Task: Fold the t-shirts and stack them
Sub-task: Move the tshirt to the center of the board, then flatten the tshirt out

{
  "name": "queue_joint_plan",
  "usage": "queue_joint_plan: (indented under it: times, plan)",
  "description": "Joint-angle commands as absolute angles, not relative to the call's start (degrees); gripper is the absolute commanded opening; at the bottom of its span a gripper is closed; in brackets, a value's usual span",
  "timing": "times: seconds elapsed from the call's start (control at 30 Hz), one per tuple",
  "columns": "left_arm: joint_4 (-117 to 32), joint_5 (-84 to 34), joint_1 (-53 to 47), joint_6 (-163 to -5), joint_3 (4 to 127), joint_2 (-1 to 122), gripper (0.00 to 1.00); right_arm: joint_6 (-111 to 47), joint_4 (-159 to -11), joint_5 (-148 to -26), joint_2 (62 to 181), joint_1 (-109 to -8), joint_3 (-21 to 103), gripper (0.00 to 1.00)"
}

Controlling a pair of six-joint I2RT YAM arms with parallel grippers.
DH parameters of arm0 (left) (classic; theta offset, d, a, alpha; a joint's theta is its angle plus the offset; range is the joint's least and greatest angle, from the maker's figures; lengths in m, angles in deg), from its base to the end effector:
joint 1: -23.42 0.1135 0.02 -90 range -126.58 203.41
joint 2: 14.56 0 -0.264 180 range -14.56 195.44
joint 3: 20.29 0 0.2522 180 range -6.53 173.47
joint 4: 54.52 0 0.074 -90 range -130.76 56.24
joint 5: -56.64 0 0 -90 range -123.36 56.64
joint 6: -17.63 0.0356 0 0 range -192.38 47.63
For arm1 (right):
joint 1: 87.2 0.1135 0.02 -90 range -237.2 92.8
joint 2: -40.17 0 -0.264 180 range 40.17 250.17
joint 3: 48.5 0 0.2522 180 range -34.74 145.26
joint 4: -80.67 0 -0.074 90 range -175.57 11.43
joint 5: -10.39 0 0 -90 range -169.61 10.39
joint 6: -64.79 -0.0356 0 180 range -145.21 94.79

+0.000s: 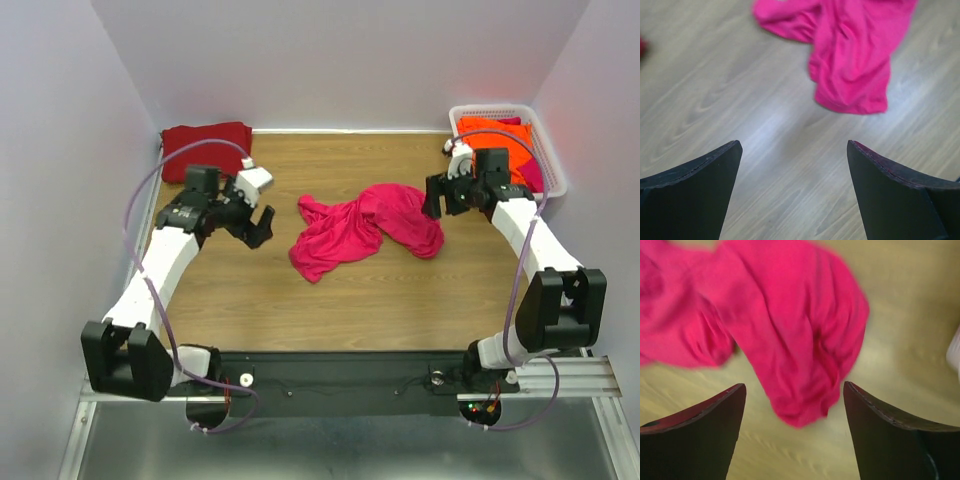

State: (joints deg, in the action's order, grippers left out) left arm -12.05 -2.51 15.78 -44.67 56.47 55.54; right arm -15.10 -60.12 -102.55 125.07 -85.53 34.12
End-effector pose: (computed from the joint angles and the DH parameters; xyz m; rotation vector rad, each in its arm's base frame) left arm 0.2607 -0.0534 0.3298 0.9197 1.9106 -0.3834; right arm 0.3280 0.0234 0.2957 -0.4345 2.2120 0.3798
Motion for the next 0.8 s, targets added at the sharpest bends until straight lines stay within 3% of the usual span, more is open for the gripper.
queue_joint_plan:
  times: [0.0, 0.23, 0.53, 0.63, 0.77]
  plan:
    - [-12.1, -3.3, 9.7, -38.4, 53.9, 58.2, 0.99, -2.5, -50.2, -100.0, 122.1, -85.8, 33.8, 0.86]
    - [-18.7, -6.7, -4.1, -41.1, 48.7, 63.8, 0.98, 1.9, -42.2, -96.8, 125.9, -85.8, 28.4, 0.75]
    - [-26.9, -16.1, -13.1, -45.0, 46.6, 74.2, 0.83, -1.6, -44.1, -96.1, 135.4, -85.5, 27.7, 0.61]
    - [-27.5, -18.5, -13.5, -45.0, 46.9, 77.1, 0.74, -3.9, -45.9, -95.3, 139.0, -85.4, 28.4, 0.56]
    - [-27.8, -23.8, -13.3, -44.0, 45.4, 78.6, 0.52, -6.9, -48.3, -92.4, 142.1, -85.4, 30.1, 0.44]
